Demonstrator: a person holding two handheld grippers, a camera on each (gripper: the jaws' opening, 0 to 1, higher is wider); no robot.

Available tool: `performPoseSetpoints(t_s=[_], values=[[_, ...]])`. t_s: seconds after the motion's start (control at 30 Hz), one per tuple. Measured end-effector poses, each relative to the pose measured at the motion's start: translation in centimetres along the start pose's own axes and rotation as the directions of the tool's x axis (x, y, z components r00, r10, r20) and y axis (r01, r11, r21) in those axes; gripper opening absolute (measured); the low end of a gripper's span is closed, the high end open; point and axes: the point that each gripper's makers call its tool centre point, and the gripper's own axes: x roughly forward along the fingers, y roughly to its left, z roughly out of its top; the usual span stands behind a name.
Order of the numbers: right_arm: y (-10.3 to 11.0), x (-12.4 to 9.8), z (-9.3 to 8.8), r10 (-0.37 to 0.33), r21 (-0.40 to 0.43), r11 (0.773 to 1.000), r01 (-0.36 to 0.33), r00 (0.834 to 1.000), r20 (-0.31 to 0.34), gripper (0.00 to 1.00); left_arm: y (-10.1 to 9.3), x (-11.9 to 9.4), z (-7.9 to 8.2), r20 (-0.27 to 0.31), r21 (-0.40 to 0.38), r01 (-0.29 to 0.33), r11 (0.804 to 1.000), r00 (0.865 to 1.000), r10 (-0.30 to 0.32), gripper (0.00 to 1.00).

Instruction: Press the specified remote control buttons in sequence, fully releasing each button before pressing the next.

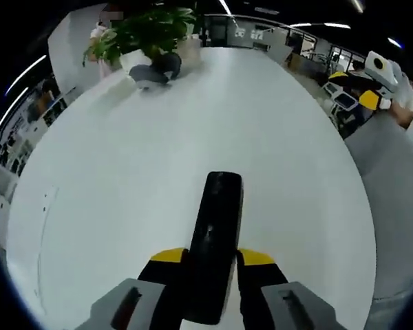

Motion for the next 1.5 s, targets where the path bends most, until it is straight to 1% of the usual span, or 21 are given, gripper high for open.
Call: performPoseSetpoints(t_s=[0.07, 0.13, 0.23, 0.37, 0.43, 0.57, 0.73, 0.83, 0.93, 1.1, 1.5], values=[[0.1, 0.0, 0.0, 0.003, -0.001, 1.0, -0.003, 1.0, -0.001, 0.38, 0.1, 0.0, -0.1, -0.009, 0.044, -0.009, 0.999, 1.0, 0.01, 0.25], [0.1, 0.1, -0.1, 0.005, -0.002, 1.0, -0.005, 1.0, -0.004, 0.38, 0.0, -0.1, -0.1, -0.01, 0.039, -0.004, 0.999, 1.0, 0.005, 0.25], [0.1, 0.1, -0.1, 0.006, -0.004, 1.0, -0.006, 1.0, -0.006, 0.38, 0.0, -0.2, -0.2, -0.006, 0.053, 0.0, 0.999, 1.0, 0.0, 0.25], [0.2, 0.1, -0.2, 0.009, -0.005, 1.0, -0.009, 1.0, -0.011, 0.37, 0.0, -0.1, -0.3, -0.008, 0.052, -0.005, 0.999, 1.0, 0.006, 0.24], [0.3, 0.1, -0.2, 0.011, -0.009, 1.0, -0.012, 1.0, -0.015, 0.37, 0.0, -0.1, -0.3, -0.008, 0.04, -0.007, 0.999, 1.0, 0.007, 0.24], [0.4, 0.2, -0.4, 0.015, -0.017, 1.0, -0.016, 1.0, -0.024, 0.36, -0.3, -0.1, -0.4, -0.022, 0.05, -0.008, 0.999, 1.0, 0.009, 0.24], [0.4, 0.3, -0.6, 0.016, -0.026, 1.0, -0.017, 0.999, -0.037, 0.35, -0.4, -0.1, -0.6, 0.003, 0.026, -0.018, 1.0, 1.0, 0.017, 0.24], [0.4, 0.3, -0.7, 0.016, -0.03, 0.999, -0.017, 0.999, -0.041, 0.35, -0.7, 0.0, -0.5, 0.005, 0.014, -0.025, 1.0, 1.0, 0.025, 0.23], [0.4, 0.3, -0.6, 0.013, -0.034, 0.999, -0.015, 0.999, -0.041, 0.34, -1.2, 0.1, -0.6, 0.011, 0.02, -0.021, 1.0, 1.0, 0.021, 0.23], [0.1, 0.3, -0.8, 0.004, -0.026, 1.0, -0.005, 0.999, -0.047, 0.34, -1.3, 0.2, -0.5, 0.03, 0.009, -0.026, 1.0, 0.999, 0.025, 0.23], [0.3, 0.5, -1.1, 0.009, -0.056, 0.998, -0.013, 0.997, -0.071, 0.33, -2.5, 0.4, -0.6, 0.029, 0.017, -0.021, 1.0, 0.999, 0.02, 0.23]])
